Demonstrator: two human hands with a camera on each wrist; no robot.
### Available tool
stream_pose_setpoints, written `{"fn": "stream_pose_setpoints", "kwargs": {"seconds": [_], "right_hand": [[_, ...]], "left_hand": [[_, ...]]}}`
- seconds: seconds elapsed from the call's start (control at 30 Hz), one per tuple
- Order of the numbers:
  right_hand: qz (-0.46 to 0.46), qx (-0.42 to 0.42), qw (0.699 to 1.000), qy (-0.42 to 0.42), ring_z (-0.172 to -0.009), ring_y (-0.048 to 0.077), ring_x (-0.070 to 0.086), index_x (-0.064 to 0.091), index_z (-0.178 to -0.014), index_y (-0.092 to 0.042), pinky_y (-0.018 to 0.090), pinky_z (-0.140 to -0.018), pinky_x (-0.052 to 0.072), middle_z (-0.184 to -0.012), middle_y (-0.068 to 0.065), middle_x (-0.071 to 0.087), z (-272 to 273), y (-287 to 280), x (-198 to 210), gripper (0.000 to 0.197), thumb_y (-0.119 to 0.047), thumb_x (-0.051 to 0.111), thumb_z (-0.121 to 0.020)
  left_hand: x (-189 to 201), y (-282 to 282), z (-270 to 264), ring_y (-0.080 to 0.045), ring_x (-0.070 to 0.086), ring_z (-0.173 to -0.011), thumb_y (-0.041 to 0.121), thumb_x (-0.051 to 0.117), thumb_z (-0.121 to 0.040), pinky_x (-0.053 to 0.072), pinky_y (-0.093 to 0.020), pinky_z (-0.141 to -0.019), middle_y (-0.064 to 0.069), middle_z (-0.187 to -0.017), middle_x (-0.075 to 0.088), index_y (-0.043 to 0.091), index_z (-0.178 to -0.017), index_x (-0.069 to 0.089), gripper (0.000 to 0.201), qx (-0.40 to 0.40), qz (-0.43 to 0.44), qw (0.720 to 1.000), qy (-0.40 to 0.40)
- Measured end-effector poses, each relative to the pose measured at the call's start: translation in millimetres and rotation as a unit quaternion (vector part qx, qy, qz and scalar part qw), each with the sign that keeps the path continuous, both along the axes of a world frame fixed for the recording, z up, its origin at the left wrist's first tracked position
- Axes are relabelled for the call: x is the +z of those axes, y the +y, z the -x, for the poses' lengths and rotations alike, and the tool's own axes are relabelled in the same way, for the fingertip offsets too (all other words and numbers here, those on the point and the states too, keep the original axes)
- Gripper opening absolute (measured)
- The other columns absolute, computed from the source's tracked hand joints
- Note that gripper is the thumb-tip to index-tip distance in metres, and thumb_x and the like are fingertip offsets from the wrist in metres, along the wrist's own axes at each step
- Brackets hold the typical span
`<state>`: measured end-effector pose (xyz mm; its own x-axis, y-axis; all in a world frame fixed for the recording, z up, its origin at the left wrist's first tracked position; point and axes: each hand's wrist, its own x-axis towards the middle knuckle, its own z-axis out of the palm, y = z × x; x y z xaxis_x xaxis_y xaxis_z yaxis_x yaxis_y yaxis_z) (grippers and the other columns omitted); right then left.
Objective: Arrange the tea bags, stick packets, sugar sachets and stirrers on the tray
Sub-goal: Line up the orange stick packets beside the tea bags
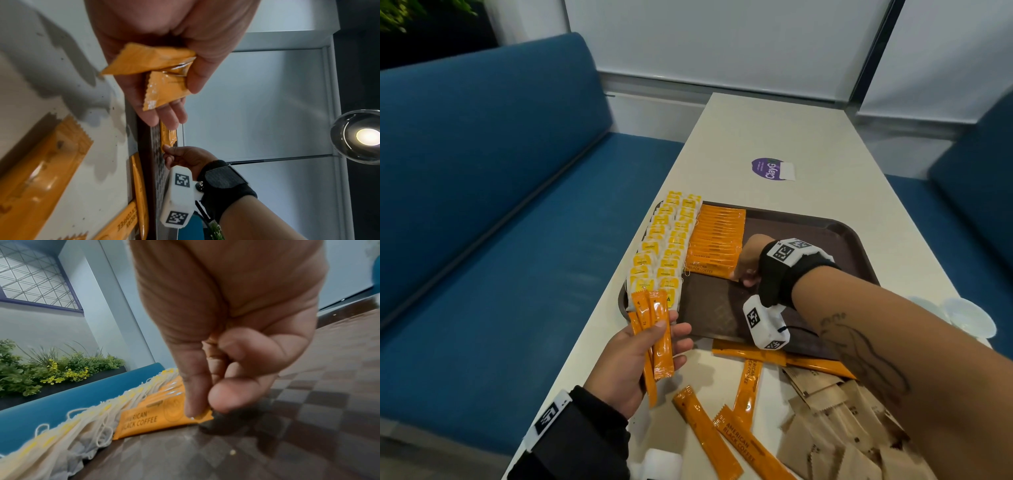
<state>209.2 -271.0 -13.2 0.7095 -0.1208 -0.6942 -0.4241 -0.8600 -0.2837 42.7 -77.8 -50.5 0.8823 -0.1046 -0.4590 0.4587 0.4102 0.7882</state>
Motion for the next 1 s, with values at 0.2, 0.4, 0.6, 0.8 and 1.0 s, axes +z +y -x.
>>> {"fn": "stream_pose_setpoints", "kwargs": {"seconds": [0.2, 0.4, 0.6, 0.8, 1.0], "right_hand": [[-0.019, -0.020, 0.999, -0.034, -0.097, 0.025, 0.067, 0.056, -0.075, -0.005, 0.036, -0.094, 0.052, -0.077, 0.008, 0.062, -4, 1, -3, 0.017, -0.008, 0.071, -0.082], [-0.030, -0.045, 0.998, -0.008, -0.069, 0.018, 0.060, 0.051, -0.082, -0.005, 0.029, -0.065, 0.049, -0.078, 0.008, 0.061, -4, 3, 0, 0.019, -0.010, 0.069, -0.085], [-0.011, -0.017, 0.998, -0.058, -0.098, 0.022, 0.067, 0.057, -0.084, -0.006, 0.036, -0.098, 0.048, -0.094, 0.009, 0.070, 1, 1, 0, 0.019, -0.017, 0.072, -0.082], [-0.033, 0.033, 0.980, -0.191, -0.071, 0.017, 0.062, 0.056, -0.081, -0.008, 0.027, -0.063, 0.052, -0.076, 0.005, 0.061, 28, 5, 23, 0.022, -0.023, 0.073, -0.082], [-0.291, 0.061, 0.944, -0.142, -0.067, 0.006, 0.060, 0.065, -0.097, -0.021, 0.019, -0.055, 0.044, -0.084, -0.003, 0.067, 118, 21, 43, 0.015, -0.028, 0.069, -0.084]], "left_hand": [[-3, 4, -1, -0.026, 0.072, -0.080, 0.017, 0.047, -0.095, 0.059, -0.034, -0.067, -0.014, -0.097, 0.073, 0.007, -0.107, 0.064, 0.023, 0.004, -0.001, 1.000, 0.005], [-4, 3, 0, -0.027, 0.072, -0.081, 0.017, 0.048, -0.094, 0.059, -0.035, -0.066, -0.015, -0.097, 0.073, 0.007, -0.106, 0.064, 0.023, 0.002, 0.004, 1.000, 0.010], [-2, 3, 1, -0.026, 0.072, -0.078, 0.018, 0.048, -0.094, 0.060, -0.035, -0.062, -0.015, -0.096, 0.073, 0.007, -0.111, 0.063, 0.025, -0.012, 0.012, 1.000, 0.021], [6, 4, 6, -0.019, 0.070, -0.064, 0.022, 0.053, -0.092, 0.055, -0.029, -0.051, -0.010, -0.088, 0.074, 0.010, -0.108, 0.062, 0.023, -0.030, -0.016, 0.999, 0.015], [12, -9, 14, -0.012, 0.062, -0.053, 0.024, 0.060, -0.086, 0.044, -0.021, -0.047, -0.006, -0.075, 0.072, 0.011, -0.103, 0.062, 0.022, -0.083, -0.081, 0.993, -0.025]]}}
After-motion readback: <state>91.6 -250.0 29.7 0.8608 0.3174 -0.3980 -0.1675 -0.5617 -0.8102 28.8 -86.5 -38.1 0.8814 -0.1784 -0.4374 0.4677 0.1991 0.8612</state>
